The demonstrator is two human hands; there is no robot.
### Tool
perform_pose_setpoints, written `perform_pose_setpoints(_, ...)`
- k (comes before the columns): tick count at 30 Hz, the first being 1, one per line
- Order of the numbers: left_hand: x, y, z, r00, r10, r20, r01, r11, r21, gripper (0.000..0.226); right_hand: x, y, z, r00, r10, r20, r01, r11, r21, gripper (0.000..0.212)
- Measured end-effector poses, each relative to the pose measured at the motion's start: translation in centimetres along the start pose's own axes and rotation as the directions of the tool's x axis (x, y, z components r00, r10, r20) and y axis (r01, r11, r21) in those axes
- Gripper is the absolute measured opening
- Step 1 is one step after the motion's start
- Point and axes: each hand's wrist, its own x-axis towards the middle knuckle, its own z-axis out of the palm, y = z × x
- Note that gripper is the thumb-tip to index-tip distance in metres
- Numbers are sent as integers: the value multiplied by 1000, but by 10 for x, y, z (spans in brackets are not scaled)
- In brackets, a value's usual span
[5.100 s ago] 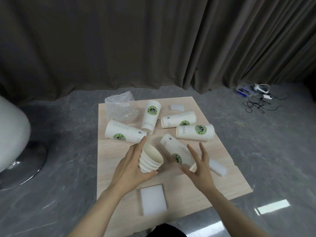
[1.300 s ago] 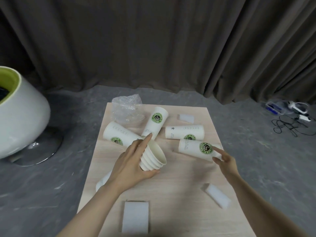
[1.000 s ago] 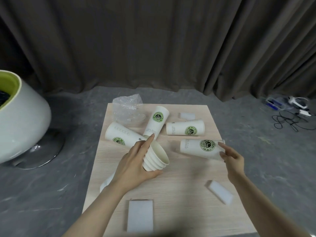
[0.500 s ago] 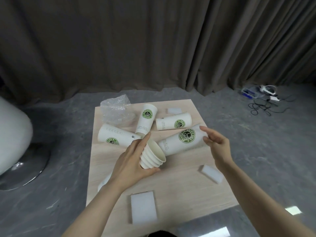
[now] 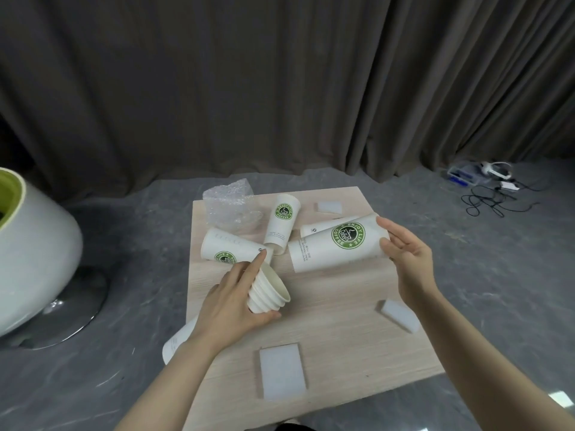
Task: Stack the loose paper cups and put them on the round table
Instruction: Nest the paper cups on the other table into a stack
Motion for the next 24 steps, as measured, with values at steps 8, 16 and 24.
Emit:
perform_pose_setpoints(8, -10, 0, -4, 999, -3, -42, 3, 1000, 5, 109, -19, -6, 28, 981, 72, 181, -77, 997, 23, 43)
perform_pose_setpoints(16, -17, 2, 0, 997, -10, -75, 11, 1000, 9, 107, -44, -11, 64, 911, 98, 401, -113, 994, 13, 43)
perform_pose_setpoints(24, -20, -3, 10, 997, -57, -54, 55, 998, -39, 111, -71, -3, 101, 822, 170, 544, -193, 981, -15, 46)
